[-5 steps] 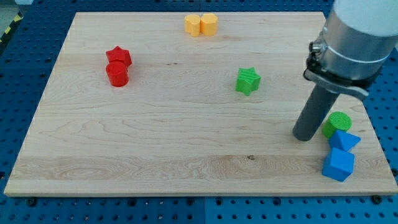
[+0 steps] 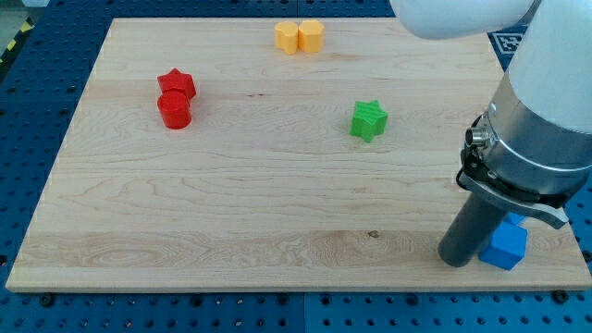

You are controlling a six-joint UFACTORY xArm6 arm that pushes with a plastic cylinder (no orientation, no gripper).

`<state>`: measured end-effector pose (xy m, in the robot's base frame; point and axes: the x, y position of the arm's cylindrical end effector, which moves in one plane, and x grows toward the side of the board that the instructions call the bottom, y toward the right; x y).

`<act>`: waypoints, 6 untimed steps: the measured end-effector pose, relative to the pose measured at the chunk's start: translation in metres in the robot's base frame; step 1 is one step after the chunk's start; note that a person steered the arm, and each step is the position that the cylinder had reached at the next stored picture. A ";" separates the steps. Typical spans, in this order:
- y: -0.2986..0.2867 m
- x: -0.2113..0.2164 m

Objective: Push the blue cube to the right

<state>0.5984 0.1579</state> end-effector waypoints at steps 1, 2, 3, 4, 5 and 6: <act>0.000 0.006; 0.011 0.011; 0.022 0.011; 0.037 0.011; 0.037 0.014; 0.019 0.020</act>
